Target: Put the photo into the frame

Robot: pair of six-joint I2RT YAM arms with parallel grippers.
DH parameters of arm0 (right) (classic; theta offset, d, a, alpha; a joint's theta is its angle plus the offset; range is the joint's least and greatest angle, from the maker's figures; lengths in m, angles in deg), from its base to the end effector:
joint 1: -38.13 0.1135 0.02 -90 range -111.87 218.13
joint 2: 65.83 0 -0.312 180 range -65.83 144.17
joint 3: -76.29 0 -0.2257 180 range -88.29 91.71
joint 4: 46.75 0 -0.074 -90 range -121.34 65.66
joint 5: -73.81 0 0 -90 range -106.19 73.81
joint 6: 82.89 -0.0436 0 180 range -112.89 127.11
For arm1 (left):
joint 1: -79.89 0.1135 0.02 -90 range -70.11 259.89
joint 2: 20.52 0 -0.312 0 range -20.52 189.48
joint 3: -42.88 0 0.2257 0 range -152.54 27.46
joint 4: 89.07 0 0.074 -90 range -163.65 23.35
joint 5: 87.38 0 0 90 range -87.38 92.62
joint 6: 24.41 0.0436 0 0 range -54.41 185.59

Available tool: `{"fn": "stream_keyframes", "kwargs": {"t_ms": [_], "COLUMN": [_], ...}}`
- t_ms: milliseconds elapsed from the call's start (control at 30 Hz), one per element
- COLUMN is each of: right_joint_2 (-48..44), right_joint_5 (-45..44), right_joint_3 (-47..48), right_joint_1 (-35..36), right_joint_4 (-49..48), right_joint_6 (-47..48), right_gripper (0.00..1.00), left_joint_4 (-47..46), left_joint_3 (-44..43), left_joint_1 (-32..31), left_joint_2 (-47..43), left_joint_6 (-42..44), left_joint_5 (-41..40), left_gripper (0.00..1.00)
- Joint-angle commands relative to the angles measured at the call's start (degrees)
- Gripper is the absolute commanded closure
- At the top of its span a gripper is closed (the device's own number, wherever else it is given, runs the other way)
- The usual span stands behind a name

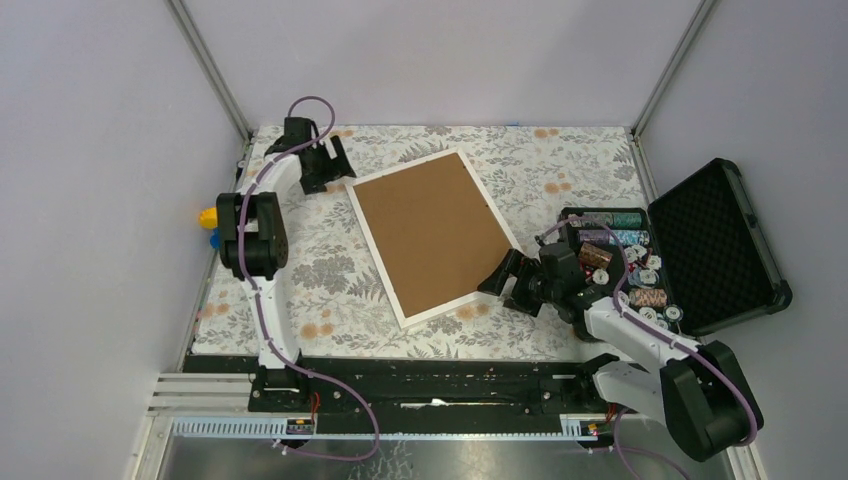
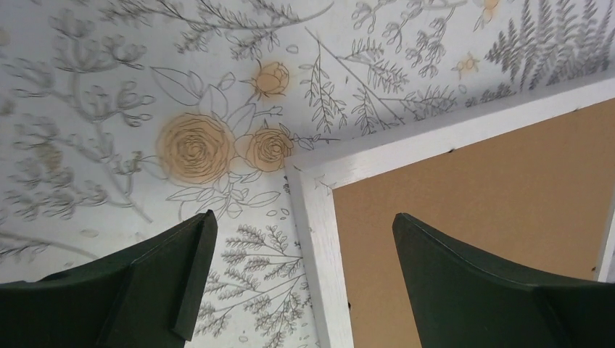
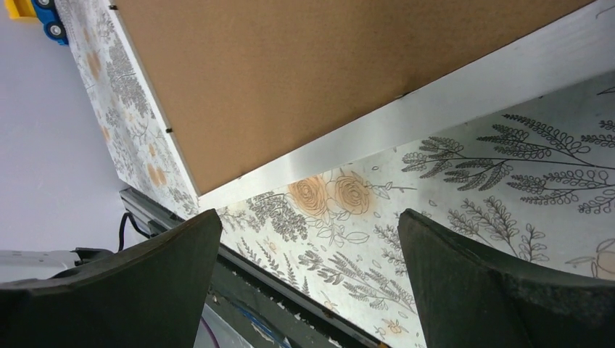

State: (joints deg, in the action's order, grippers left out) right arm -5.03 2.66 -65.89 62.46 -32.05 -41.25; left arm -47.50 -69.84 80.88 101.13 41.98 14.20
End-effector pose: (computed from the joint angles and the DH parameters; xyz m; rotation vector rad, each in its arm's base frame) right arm 0.1462 0.0816 0.2273 0.3075 2.3827 1.0172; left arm 0.4810 -0.0004 0.2540 -0.4387 2.4344 -0.4199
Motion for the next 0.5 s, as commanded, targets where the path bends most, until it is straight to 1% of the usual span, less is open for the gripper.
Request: {"fn": "stream_keyframes", "kwargs": {"t_ms": [0, 67, 200, 333, 400, 467], "right_joint_2": [2.6, 3.7, 9.4, 15.2, 15.9, 15.7], "right_joint_5": [0.7, 0.2, -0.3, -0.9, -2.0, -3.7], "right_joint_3": [-1.1, -1.0, 0.4, 1.4, 0.3, -0.2], "right_joint_1": [0.5, 0.5, 0.5, 0.5, 0.5, 0.5], "right_joint_4": [-7.1, -8.7, -13.2, -15.3, -17.0, -16.9], "right_joint_6": [-1.9, -2.7, -5.3, -9.3, -11.5, -12.1], "right_gripper": [0.00, 0.00, 0.00, 0.00, 0.00, 0.00], "left_joint_4": [4.5, 4.1, 2.2, 2.0, -0.5, -6.8], "left_joint_3": [-4.3, -3.0, -1.0, -3.8, -4.6, -3.9], "left_joint_1": [0.4, 0.4, 0.4, 0.4, 0.5, 0.6], "left_joint_2": [3.9, 4.3, 4.5, 4.7, 3.4, 2.1], "left_joint_6": [1.6, 1.0, 0.9, 1.6, 1.4, 0.6], "left_joint_5": [7.2, 7.7, 8.7, 8.8, 7.1, 5.1], "left_gripper": [0.01, 0.01, 0.01, 0.01, 0.01, 0.01]}}
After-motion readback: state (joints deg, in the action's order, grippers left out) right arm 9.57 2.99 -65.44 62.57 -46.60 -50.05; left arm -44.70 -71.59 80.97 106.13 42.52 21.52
